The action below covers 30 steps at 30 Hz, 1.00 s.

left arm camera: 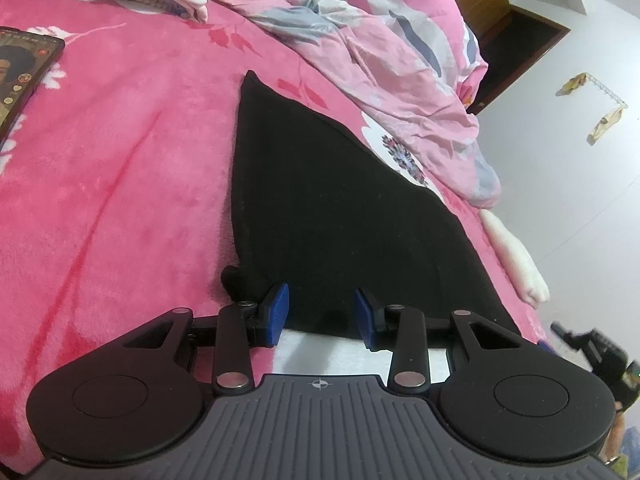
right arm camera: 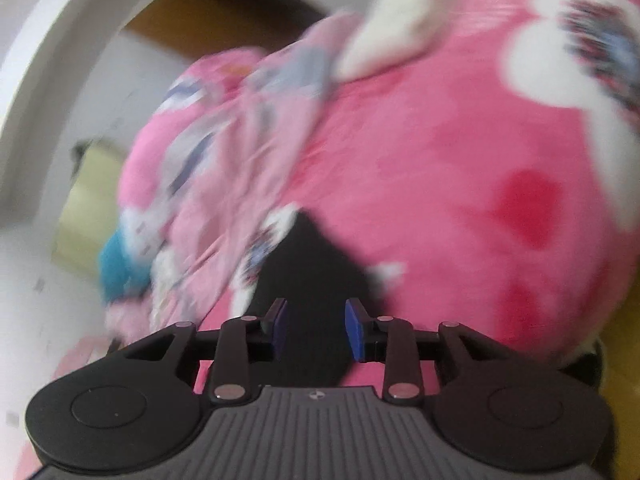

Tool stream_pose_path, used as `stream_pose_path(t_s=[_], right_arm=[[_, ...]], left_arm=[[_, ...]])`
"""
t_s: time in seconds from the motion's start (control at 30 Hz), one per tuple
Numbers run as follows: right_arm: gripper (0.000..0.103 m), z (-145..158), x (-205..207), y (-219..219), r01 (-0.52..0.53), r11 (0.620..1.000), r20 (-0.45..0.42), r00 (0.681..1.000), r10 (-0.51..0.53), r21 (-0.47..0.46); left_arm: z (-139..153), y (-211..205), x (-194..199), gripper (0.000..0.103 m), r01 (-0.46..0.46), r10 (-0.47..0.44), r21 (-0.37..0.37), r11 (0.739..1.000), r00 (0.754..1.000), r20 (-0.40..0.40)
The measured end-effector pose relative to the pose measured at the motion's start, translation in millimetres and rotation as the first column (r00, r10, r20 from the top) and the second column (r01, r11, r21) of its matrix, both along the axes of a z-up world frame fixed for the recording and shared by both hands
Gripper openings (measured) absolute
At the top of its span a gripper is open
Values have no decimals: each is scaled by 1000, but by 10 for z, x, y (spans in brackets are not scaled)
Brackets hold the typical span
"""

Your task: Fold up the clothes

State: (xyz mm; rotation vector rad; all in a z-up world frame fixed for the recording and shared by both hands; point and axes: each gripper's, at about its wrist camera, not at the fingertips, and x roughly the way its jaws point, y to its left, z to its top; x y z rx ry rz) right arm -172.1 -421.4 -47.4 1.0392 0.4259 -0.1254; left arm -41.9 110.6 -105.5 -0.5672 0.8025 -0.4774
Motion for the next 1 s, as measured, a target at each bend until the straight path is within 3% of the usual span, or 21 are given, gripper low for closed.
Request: stream_pose_path(t_s=[0.13,0.27,0.53,0.7,0.8,0.93,1.0], right_arm=[[34,-5,315,254,-122,992,-5,993,122,13],[34,-211,475,419,-188,979,-77,978,194,73],[34,-320,241,461,-226,970,-164,957,238,88],[43,-68,62,566,-252,967,-199,951,238,-47],[43,158,6,710,-280,944,-194,949,246,-173],[46,457,32,985,-299,866,-228,948,221,-401],[67,560,49,1147,-298,804,-243,950,196,-515]], left_arm=[[-1,13,-23,36,-2,2,-6,1000,1000,-1],[-3,38,-56,36,-3,3,-16,1000,1000,-6],[22,52,-100,37,-1,1,-6,1000,1000,-12],[115,-2,-182,39,-6,6,47,999,1000,2],[230,-85,-258,43,1,-8,123,992,999,54],[362,-153,-314,45,-5,-15,178,984,994,113],[391,-197,-311,48,-9,-18,211,977,992,126]])
